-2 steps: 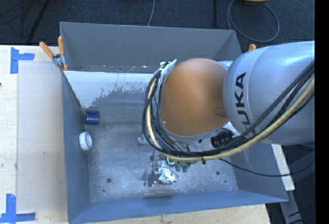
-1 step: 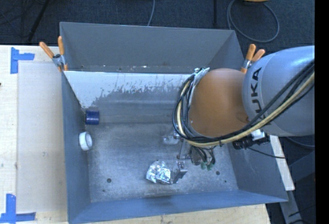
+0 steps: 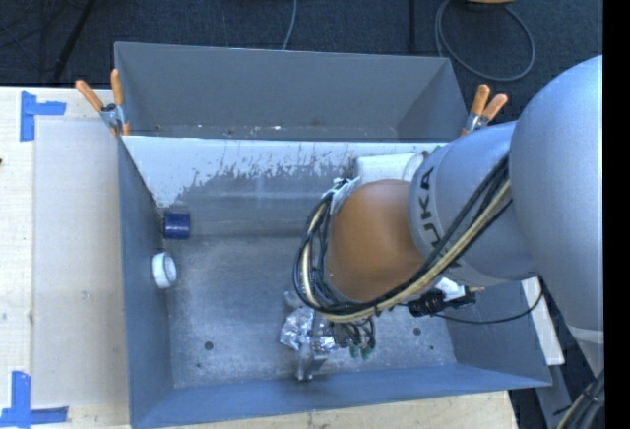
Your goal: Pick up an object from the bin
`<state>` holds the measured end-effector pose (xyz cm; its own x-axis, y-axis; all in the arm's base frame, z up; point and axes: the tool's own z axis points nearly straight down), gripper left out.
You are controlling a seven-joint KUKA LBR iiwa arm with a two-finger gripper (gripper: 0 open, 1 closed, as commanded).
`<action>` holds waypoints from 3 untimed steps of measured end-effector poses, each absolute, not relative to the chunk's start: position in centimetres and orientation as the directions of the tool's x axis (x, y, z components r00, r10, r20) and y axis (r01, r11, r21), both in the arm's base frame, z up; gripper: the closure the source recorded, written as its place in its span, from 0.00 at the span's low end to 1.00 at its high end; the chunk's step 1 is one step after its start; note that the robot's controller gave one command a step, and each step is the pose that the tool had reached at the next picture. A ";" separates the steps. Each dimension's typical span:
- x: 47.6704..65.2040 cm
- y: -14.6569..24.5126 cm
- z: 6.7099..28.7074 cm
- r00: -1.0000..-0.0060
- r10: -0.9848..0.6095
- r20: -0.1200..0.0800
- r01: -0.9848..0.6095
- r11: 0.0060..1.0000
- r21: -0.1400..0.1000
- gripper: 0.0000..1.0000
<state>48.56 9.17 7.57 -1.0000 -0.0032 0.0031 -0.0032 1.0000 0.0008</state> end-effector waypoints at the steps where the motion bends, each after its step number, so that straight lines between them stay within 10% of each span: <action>1: 48.8 9.1 8.0 -1.000 0.002 -0.002 0.002 1.000 0.002 1.00; 3: 47.9 10.9 24.0 -0.983 -0.184 -0.008 -0.184 0.983 0.000 1.00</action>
Offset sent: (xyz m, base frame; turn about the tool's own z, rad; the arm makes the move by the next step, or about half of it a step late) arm 0.0000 0.0000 0.0000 0.0000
